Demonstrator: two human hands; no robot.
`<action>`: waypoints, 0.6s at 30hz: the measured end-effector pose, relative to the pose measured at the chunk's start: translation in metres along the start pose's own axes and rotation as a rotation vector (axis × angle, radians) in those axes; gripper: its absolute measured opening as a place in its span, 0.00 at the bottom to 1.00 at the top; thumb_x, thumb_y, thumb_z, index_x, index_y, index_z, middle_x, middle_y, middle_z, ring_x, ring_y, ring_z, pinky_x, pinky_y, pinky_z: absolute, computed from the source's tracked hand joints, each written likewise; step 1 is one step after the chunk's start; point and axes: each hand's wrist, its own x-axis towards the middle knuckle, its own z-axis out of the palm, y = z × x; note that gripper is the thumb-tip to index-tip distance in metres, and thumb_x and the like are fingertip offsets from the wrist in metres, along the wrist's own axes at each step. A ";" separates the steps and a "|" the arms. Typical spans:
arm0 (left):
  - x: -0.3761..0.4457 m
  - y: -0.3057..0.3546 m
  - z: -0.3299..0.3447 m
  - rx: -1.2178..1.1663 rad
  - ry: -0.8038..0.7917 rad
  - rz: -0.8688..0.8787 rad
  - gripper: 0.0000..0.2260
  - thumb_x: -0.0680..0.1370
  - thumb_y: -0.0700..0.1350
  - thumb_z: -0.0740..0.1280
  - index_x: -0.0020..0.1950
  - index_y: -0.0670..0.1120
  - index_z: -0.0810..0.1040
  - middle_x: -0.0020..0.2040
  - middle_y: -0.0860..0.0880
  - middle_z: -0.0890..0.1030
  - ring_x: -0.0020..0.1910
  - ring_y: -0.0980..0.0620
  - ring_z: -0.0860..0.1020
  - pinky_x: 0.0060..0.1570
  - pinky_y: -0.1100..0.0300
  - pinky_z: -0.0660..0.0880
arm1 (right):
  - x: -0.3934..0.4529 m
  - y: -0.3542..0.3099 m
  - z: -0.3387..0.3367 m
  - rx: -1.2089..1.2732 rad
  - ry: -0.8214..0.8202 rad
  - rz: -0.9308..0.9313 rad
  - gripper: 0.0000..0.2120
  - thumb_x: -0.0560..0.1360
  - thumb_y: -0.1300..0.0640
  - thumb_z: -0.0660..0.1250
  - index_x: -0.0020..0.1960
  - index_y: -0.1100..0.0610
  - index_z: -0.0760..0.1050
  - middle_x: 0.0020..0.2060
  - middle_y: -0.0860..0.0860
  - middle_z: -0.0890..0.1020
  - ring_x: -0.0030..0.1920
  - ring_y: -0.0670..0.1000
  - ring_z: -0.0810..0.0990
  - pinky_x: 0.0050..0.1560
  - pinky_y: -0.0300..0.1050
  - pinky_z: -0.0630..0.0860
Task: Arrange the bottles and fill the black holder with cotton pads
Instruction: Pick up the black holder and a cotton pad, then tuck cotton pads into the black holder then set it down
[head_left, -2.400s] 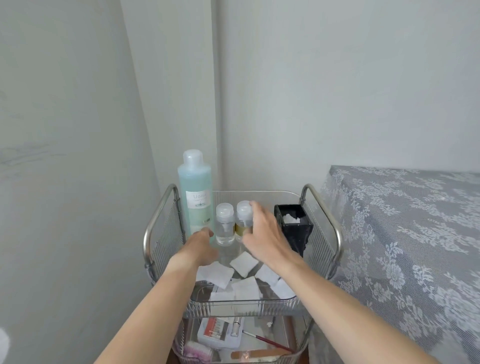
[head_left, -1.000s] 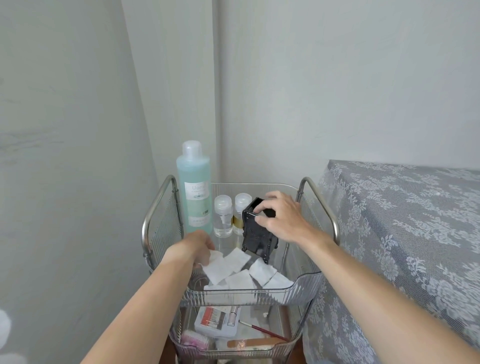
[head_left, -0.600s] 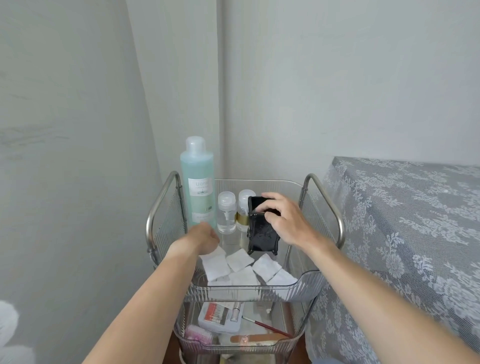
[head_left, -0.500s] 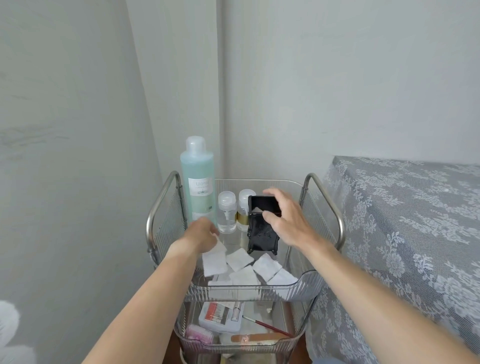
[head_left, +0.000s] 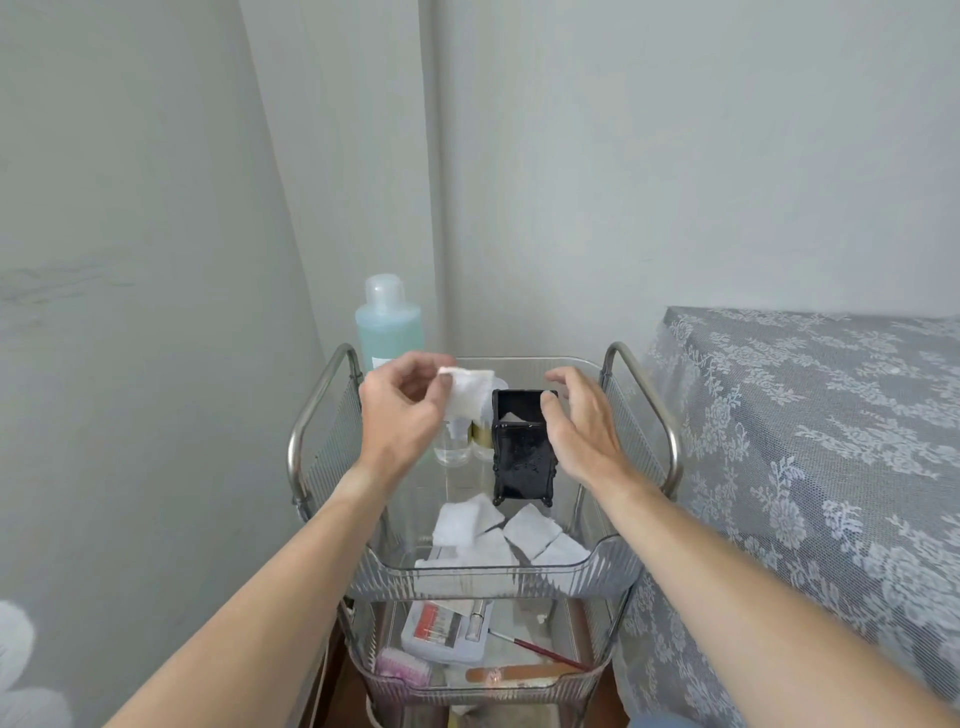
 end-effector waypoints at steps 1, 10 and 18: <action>0.004 0.006 0.004 -0.051 0.002 -0.019 0.09 0.76 0.36 0.70 0.45 0.49 0.84 0.38 0.52 0.85 0.38 0.56 0.83 0.39 0.66 0.79 | 0.000 -0.001 -0.001 -0.004 0.028 -0.026 0.14 0.78 0.51 0.56 0.61 0.54 0.72 0.58 0.48 0.74 0.61 0.47 0.71 0.63 0.46 0.67; 0.024 0.023 0.048 0.065 -0.184 -0.297 0.05 0.74 0.37 0.71 0.41 0.46 0.82 0.39 0.45 0.84 0.37 0.46 0.82 0.44 0.51 0.84 | 0.000 -0.005 0.003 0.113 0.025 -0.036 0.17 0.80 0.44 0.56 0.46 0.55 0.76 0.52 0.48 0.77 0.57 0.48 0.73 0.60 0.45 0.67; 0.023 0.008 0.055 0.517 -0.334 -0.176 0.07 0.73 0.44 0.69 0.49 0.49 0.84 0.36 0.54 0.82 0.43 0.52 0.79 0.44 0.62 0.77 | 0.001 0.000 0.000 0.052 0.073 0.060 0.08 0.70 0.56 0.71 0.33 0.55 0.77 0.48 0.45 0.74 0.53 0.44 0.72 0.50 0.20 0.57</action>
